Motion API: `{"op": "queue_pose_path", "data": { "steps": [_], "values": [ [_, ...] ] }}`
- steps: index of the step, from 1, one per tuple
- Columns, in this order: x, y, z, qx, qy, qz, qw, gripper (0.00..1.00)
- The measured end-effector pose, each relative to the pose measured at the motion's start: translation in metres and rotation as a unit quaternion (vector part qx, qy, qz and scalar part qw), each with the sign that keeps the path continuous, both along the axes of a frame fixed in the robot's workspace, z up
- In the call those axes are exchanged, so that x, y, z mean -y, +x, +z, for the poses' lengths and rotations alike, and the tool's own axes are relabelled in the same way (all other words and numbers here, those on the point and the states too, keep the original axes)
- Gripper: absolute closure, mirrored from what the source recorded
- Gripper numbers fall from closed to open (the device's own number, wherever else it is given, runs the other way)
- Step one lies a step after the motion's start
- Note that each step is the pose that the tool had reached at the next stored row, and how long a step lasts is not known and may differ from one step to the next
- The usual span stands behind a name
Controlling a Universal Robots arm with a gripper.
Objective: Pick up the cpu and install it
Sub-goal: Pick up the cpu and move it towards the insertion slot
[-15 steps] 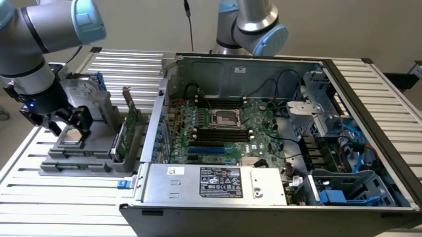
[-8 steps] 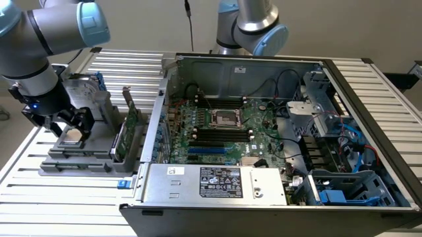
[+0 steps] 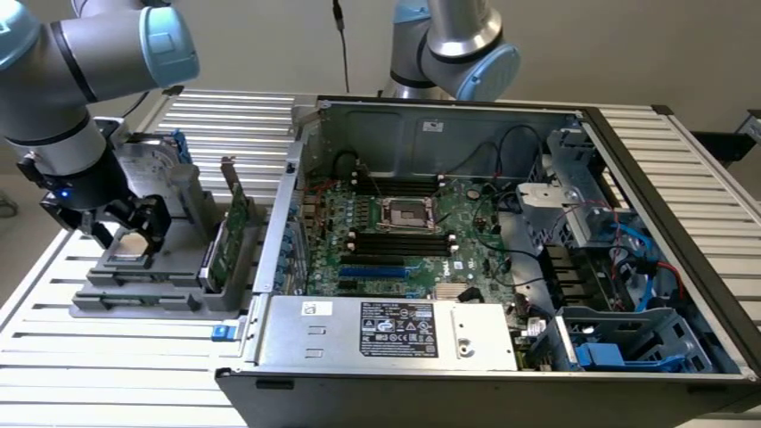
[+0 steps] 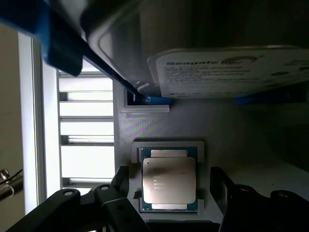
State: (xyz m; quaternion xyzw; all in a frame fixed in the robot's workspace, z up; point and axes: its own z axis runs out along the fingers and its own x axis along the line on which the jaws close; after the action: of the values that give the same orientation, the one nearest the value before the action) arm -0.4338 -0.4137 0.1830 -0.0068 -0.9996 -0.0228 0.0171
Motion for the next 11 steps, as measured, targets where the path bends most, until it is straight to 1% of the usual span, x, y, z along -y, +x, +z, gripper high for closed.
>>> {"op": "queue_pose_path", "data": {
  "steps": [11],
  "values": [
    [0.0007, 0.0000, 0.0000, 0.0000, 0.0000, 0.000, 1.0000, 0.23]
  ]
}}
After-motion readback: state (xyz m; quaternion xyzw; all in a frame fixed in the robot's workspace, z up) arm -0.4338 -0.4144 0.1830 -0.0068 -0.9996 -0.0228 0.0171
